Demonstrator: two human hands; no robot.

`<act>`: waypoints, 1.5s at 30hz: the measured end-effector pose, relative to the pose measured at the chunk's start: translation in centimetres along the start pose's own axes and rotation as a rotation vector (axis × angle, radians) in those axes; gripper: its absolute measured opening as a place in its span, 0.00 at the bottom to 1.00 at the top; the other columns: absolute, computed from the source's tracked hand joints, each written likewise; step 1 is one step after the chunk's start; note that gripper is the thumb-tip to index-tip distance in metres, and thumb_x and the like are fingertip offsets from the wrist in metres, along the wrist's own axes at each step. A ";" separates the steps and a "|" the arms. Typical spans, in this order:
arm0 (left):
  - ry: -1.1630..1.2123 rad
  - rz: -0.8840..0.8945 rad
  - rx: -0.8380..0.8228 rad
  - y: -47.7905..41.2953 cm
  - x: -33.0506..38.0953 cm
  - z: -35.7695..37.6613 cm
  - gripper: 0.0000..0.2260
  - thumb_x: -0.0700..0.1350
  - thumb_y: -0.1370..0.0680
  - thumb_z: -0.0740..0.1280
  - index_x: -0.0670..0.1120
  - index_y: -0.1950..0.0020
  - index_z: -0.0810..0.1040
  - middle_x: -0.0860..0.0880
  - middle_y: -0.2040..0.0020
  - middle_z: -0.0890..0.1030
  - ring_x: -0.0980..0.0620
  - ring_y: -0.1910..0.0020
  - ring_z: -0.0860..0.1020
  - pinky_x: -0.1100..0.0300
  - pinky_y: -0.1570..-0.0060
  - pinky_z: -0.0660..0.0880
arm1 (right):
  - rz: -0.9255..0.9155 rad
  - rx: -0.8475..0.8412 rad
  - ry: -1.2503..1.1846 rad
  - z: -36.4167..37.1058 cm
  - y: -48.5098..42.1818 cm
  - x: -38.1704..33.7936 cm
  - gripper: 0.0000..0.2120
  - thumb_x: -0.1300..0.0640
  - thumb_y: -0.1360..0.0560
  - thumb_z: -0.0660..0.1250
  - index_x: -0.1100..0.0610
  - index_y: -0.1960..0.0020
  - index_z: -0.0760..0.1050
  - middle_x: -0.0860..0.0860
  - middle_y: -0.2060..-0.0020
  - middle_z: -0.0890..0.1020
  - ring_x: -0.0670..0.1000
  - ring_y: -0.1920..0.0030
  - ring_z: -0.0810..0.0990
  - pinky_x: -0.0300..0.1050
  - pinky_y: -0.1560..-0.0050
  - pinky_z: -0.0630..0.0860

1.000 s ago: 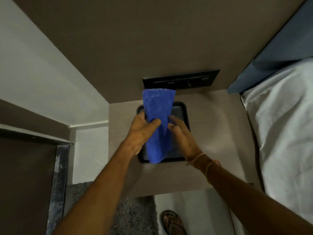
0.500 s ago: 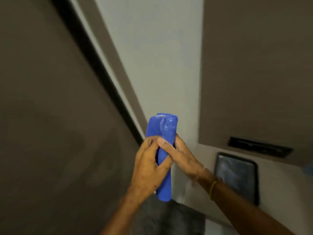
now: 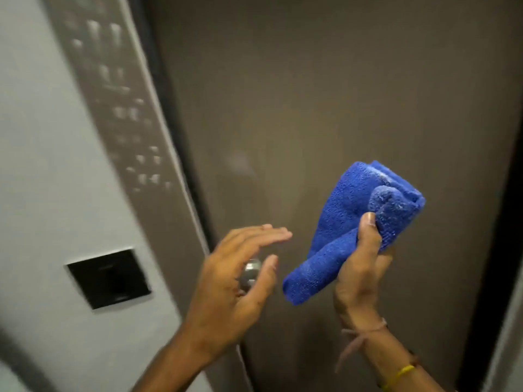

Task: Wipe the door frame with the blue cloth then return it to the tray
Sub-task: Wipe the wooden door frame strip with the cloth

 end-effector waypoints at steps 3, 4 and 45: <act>-0.181 -0.002 0.229 0.2 -2.4 -7.0 0.13 0.42 0.25 0.61 0.47 0.43 0.79 0.54 0.44 0.80 0.57 0.42 0.77 0.64 0.39 0.70 | -0.065 -0.079 0.014 6.5 3.8 -0.5 0.25 0.41 0.31 0.57 0.56 0.42 0.74 0.54 0.51 0.81 0.53 0.52 0.80 0.56 0.47 0.76; -0.253 -0.008 0.300 0.0 -3.2 -8.8 0.13 0.41 0.25 0.60 0.46 0.42 0.78 0.53 0.43 0.79 0.56 0.42 0.76 0.62 0.39 0.70 | -0.086 -0.105 0.017 8.1 4.9 -0.4 0.27 0.41 0.30 0.57 0.59 0.40 0.73 0.61 0.47 0.80 0.59 0.49 0.80 0.61 0.45 0.75; -1.147 -0.037 0.448 -10.5 -15.1 -20.3 0.30 0.51 0.23 0.51 0.42 0.24 0.46 0.40 0.22 0.51 0.46 0.23 0.47 0.50 0.25 0.45 | -0.892 -0.300 0.938 25.9 7.1 1.3 0.29 0.46 0.21 0.47 0.55 0.24 0.46 0.58 0.24 0.48 0.59 0.23 0.47 0.60 0.26 0.51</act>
Point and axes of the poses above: each hand's wrist, its own y-axis away from the middle knuckle, its own z-axis out of the palm, x = y × z, the point moved 1 cm from there along -y, towards the middle knuckle
